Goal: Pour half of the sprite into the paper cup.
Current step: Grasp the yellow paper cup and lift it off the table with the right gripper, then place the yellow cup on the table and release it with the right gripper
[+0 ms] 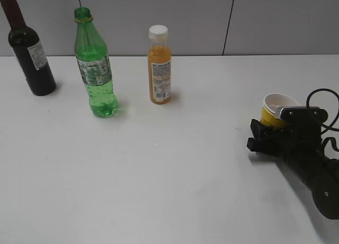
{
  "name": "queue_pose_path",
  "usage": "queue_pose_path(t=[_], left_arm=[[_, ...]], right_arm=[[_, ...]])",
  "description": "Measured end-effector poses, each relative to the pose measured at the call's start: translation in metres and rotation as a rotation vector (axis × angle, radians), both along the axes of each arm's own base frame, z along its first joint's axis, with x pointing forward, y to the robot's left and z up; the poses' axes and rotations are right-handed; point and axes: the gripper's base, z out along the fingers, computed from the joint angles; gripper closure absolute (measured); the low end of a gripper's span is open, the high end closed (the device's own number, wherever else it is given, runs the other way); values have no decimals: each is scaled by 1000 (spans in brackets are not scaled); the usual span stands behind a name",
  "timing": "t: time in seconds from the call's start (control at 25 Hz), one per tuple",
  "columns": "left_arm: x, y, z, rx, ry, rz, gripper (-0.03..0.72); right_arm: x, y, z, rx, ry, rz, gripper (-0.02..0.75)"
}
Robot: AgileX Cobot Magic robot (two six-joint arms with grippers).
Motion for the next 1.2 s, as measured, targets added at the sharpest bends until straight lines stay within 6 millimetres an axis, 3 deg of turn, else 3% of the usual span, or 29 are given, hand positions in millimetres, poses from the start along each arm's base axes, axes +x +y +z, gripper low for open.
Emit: queue_pose_path(t=[0.32,0.6,0.84,1.2], left_arm=[[0,0,0,0,0,0,99],[0,0,0,0,0,0,99],[0,0,0,0,0,0,99],[0,0,0,0,0,0,99]], right_arm=[[0,0,0,0,-1,2,290],[-7,9,15,-25,41,130,294],[-9,24,34,-21,4,309,294],[-1,61,61,-49,-163,738,294]])
